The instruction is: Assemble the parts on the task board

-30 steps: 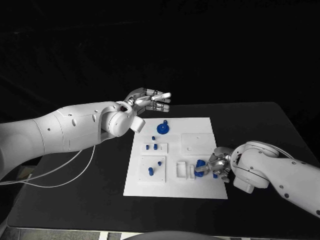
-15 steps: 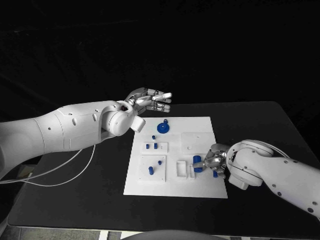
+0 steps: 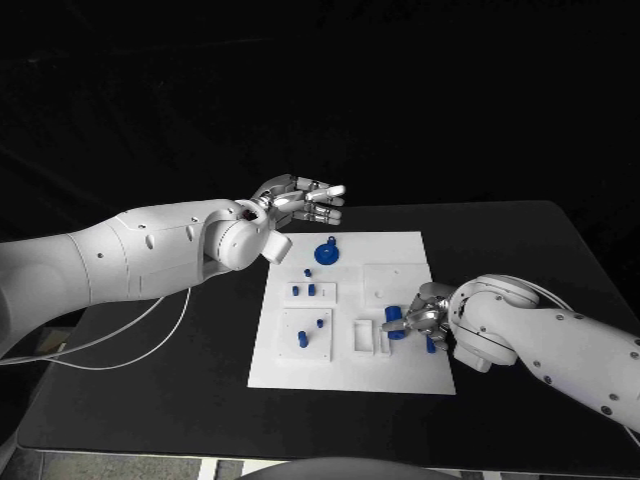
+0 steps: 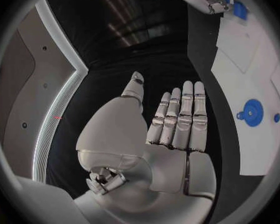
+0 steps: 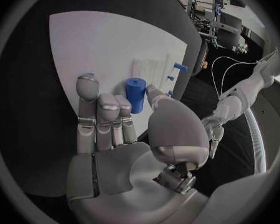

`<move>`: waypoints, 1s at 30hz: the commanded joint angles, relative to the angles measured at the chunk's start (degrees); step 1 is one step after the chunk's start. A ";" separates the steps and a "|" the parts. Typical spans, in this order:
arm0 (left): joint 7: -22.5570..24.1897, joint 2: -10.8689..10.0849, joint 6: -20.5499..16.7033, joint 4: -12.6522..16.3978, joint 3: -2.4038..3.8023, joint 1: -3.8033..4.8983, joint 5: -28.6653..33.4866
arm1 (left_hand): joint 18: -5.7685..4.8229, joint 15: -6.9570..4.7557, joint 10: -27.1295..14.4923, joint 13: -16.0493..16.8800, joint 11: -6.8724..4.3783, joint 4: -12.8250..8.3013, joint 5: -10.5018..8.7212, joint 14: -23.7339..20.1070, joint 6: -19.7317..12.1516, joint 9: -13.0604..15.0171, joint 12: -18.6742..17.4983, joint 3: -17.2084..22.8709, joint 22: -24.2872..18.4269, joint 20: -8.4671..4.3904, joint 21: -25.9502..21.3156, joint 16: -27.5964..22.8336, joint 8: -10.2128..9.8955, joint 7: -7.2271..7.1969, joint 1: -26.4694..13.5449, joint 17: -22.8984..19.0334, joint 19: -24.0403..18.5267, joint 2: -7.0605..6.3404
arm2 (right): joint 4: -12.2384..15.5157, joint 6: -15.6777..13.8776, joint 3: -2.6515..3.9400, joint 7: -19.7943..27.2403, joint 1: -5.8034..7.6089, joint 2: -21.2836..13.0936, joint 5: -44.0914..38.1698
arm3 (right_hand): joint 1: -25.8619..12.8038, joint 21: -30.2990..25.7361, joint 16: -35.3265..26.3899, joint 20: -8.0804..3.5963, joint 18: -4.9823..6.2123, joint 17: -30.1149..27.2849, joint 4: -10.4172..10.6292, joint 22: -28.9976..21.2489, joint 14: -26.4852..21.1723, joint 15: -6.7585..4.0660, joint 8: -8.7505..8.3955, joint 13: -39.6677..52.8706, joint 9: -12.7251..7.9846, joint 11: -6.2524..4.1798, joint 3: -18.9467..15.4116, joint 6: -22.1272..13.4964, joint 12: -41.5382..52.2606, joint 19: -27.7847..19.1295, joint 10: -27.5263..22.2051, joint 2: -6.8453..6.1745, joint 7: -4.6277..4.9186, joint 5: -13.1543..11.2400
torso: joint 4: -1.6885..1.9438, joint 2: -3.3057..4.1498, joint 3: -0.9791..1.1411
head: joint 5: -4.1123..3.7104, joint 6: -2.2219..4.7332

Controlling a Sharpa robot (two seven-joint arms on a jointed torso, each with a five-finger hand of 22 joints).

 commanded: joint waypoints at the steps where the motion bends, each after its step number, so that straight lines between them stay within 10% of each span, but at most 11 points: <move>1: -0.44 0.13 0.77 0.10 0.04 0.05 -0.90 | 1.13 0.29 -0.27 0.07 0.30 0.83 -0.23 -0.07 -0.30 -0.06 0.18 0.12 -0.06 0.32 0.25 -0.16 -0.14 0.00 0.04 -0.09 0.25 -0.86 | -1.12 2.41 -0.93 -1.11 -0.77 0.15 -0.93 | 0.11 -0.44 -0.27 0.36 1.10 -0.07 -1.68 0.22 0.41 0.17 -0.35 0.01 -22.94 0.03 -0.27 -0.92 -0.39 2.23 -0.09 0.60 0.33 1.00 | -0.10 -0.01 0.00 | 0.02 -0.06; 18: -1.03 0.36 1.11 -0.03 0.04 0.07 -1.20 | 1.15 0.29 -0.47 0.07 0.39 1.15 -0.15 0.00 -1.07 -0.09 0.18 0.32 -0.06 0.32 0.27 -0.16 -0.16 0.20 0.29 -0.06 0.27 -1.15 | -1.56 0.37 -1.72 -0.30 -0.54 0.36 2.71 | 0.28 -0.68 -0.24 0.32 1.04 0.08 -6.03 0.84 0.43 0.13 -0.34 -0.05 -23.35 -0.06 -1.25 -0.85 -0.50 2.31 -0.28 1.14 0.36 15.69 | -0.14 -0.02 0.07 | -0.11 0.00; 30: -1.19 0.17 1.11 -0.08 0.04 0.07 -1.37 | 1.16 0.25 -0.48 0.06 0.42 1.17 -0.03 0.11 -0.86 -0.08 0.18 0.48 -0.06 0.32 0.30 -0.13 -0.15 0.22 0.34 -0.01 0.29 -1.13 | 2.53 -3.73 -1.65 -0.02 0.00 -2.74 5.84 | -0.50 -0.50 -0.16 0.16 0.94 0.19 -7.01 1.15 0.46 -0.03 -0.35 0.03 -23.58 -0.26 -0.72 0.06 -0.36 2.38 -0.03 1.06 0.12 18.84 | -0.25 -0.06 0.04 | 0.10 0.06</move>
